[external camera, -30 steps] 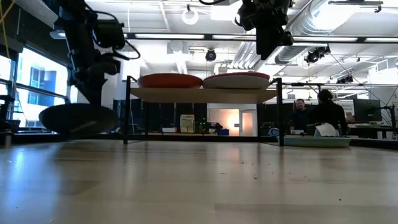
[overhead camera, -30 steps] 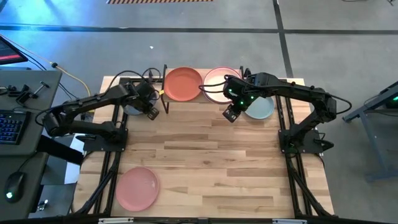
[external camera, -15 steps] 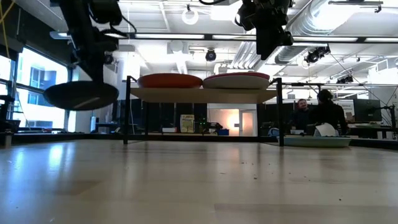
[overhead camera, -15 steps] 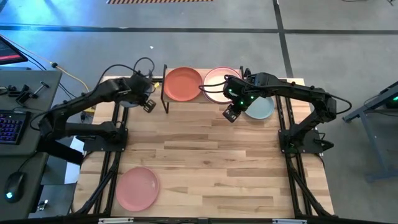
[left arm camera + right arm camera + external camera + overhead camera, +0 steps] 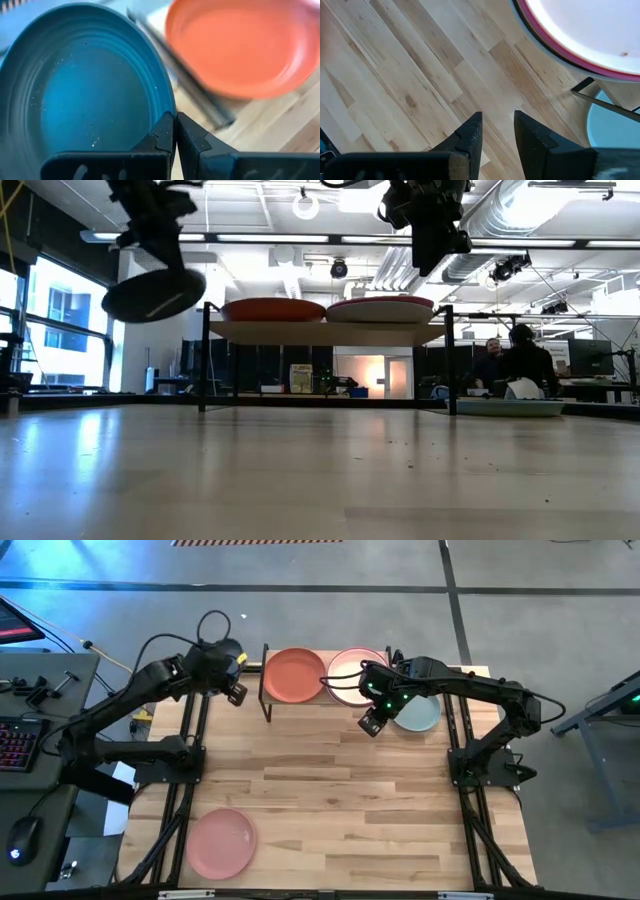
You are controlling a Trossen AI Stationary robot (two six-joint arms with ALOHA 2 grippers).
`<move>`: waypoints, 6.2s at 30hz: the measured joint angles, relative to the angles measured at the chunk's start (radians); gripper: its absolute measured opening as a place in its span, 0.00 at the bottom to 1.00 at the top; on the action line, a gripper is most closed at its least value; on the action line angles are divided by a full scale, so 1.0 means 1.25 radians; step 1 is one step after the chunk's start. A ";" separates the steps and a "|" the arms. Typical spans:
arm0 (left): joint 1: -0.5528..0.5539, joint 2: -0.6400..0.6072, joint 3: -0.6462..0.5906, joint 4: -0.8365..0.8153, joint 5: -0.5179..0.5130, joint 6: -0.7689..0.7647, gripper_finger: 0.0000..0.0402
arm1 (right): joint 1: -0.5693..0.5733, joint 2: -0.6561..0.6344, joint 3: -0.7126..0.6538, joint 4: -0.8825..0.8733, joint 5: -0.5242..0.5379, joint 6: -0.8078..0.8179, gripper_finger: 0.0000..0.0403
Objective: Place and stack plates onto a shelf
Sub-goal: Stack the black plate on top of the orange plate on the shelf, then stack the light blue plate on top of the black plate on the shelf
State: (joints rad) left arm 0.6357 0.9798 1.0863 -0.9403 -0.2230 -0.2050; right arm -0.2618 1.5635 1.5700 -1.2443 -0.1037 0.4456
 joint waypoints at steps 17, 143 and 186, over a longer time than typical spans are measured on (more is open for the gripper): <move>-0.001 0.033 0.093 0.205 0.081 0.122 0.00 | 0.000 0.000 0.000 0.000 0.000 0.002 0.23; -0.157 0.310 0.329 0.044 0.083 0.158 0.24 | -0.209 -0.299 -0.448 -0.049 0.039 -0.394 0.23; -0.157 0.311 0.328 0.064 0.083 0.081 0.24 | -0.249 -0.198 -0.668 0.265 0.094 -0.855 0.23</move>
State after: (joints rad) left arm 0.4389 1.3685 1.4960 -0.8599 -0.1196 -0.1043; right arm -0.5730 1.3164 0.7349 -0.9134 0.0132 -0.6231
